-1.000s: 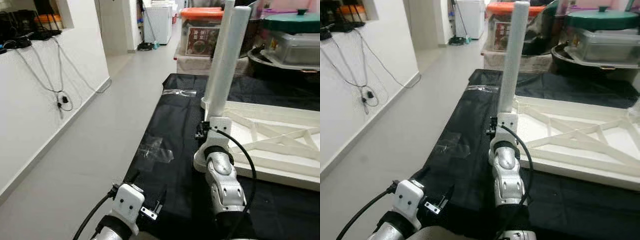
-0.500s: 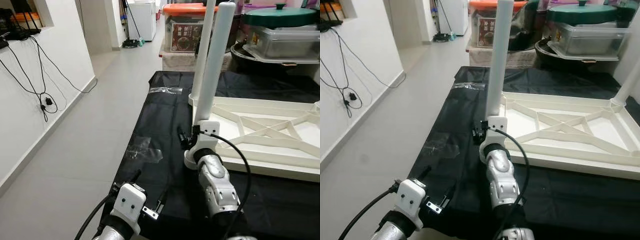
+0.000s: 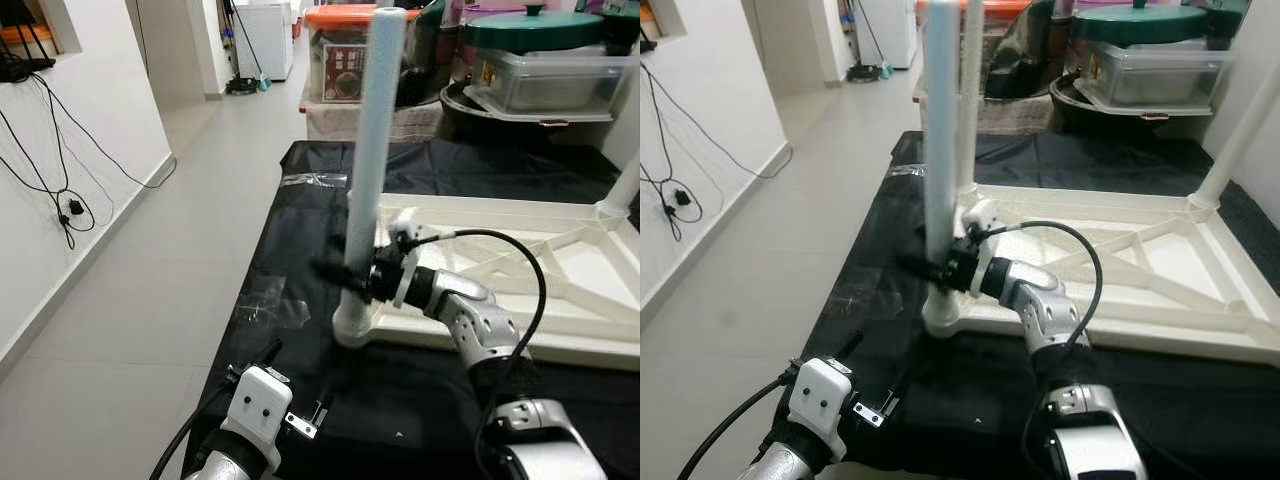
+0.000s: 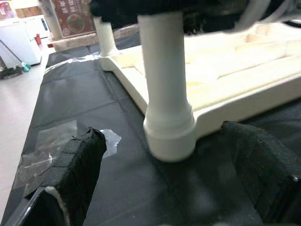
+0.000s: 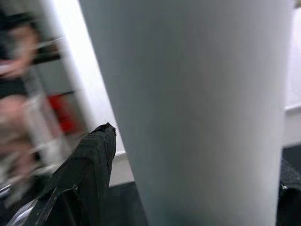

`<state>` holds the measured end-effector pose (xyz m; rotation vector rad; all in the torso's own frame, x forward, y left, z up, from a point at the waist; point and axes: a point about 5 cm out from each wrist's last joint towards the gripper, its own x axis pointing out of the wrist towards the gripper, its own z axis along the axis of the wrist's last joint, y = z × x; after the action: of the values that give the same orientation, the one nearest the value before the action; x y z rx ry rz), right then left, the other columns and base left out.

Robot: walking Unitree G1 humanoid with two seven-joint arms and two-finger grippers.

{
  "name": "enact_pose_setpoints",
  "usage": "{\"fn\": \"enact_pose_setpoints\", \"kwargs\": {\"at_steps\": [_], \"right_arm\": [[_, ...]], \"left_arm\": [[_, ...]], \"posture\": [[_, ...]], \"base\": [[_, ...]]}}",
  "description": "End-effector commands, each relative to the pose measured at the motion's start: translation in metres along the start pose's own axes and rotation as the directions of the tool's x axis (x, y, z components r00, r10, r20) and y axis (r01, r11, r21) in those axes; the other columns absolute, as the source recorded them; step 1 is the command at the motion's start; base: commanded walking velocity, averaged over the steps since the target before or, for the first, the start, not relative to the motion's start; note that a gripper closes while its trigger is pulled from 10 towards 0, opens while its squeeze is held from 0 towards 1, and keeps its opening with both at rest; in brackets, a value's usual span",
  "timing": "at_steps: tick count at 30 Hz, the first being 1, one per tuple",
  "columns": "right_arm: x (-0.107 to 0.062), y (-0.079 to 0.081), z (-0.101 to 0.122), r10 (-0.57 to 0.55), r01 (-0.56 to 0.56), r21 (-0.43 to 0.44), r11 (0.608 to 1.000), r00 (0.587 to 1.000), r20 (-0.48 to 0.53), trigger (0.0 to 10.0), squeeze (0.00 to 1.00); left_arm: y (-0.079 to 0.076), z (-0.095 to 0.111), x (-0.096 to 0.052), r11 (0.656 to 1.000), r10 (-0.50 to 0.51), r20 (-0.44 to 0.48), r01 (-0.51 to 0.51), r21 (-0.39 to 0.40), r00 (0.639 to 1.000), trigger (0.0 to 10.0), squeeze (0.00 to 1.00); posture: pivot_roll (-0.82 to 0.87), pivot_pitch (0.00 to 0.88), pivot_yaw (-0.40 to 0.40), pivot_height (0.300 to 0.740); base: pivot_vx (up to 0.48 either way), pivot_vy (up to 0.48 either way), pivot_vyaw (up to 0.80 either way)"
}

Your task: Building children table

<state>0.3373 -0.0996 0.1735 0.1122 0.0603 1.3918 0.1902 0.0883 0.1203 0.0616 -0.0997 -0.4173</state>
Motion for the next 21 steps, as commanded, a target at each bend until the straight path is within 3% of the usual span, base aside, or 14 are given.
{"fn": "enact_pose_setpoints", "kwargs": {"at_steps": [1,6,7,12,17,20,21], "right_arm": [[0.015,0.008,-0.009,0.158,-0.156,0.027,0.987,0.985,-0.074,10.0,0.00],[0.022,0.009,-0.014,0.226,-0.222,0.049,0.974,0.969,-0.101,10.0,0.00],[0.024,0.009,-0.015,0.240,-0.235,0.058,0.970,0.966,-0.098,0.0,0.00],[0.026,0.013,-0.019,0.278,-0.274,0.069,0.959,0.957,-0.076,0.0,0.00],[0.029,0.011,-0.019,0.175,-0.175,0.026,0.984,0.985,-0.004,0.0,0.00],[0.030,0.009,-0.027,0.011,-0.011,-0.016,1.000,1.000,0.017,0.0,0.00],[0.030,0.009,-0.027,0.011,-0.011,-0.016,1.000,1.000,0.017,0.0,0.00]], "left_arm": [[0.001,-0.003,-0.001,1.000,0.006,-0.012,-0.006,-0.008,1.000,10.0,0.00],[0.000,-0.002,-0.001,1.000,0.009,-0.013,-0.009,-0.007,1.000,10.0,0.00],[0.000,-0.002,-0.002,1.000,0.010,-0.013,-0.010,-0.008,1.000,10.0,0.00],[0.000,-0.003,-0.002,1.000,0.009,-0.015,-0.009,-0.010,1.000,10.0,0.00],[-0.001,-0.003,-0.002,1.000,0.003,-0.016,-0.003,-0.011,1.000,10.0,0.00],[-0.001,-0.004,-0.002,1.000,0.005,-0.017,-0.005,-0.012,1.000,10.0,0.00],[-0.001,-0.004,-0.002,1.000,0.005,-0.017,-0.005,-0.012,1.000,10.0,0.00]], "posture": [[0.00,0.008,-0.002,0.740],[0.01,0.010,-0.004,0.740],[0.01,0.010,-0.005,0.740],[0.01,0.007,-0.005,0.740],[0.01,0.001,-0.008,0.740],[0.00,0.000,0.000,0.740],[0.00,0.000,0.000,0.740]], "base": [[0.000,0.000,0.00],[0.000,0.000,0.00],[0.000,0.000,0.00],[0.000,0.000,0.00],[0.000,0.000,0.00],[0.000,0.000,0.00],[0.000,0.000,0.00]]}}
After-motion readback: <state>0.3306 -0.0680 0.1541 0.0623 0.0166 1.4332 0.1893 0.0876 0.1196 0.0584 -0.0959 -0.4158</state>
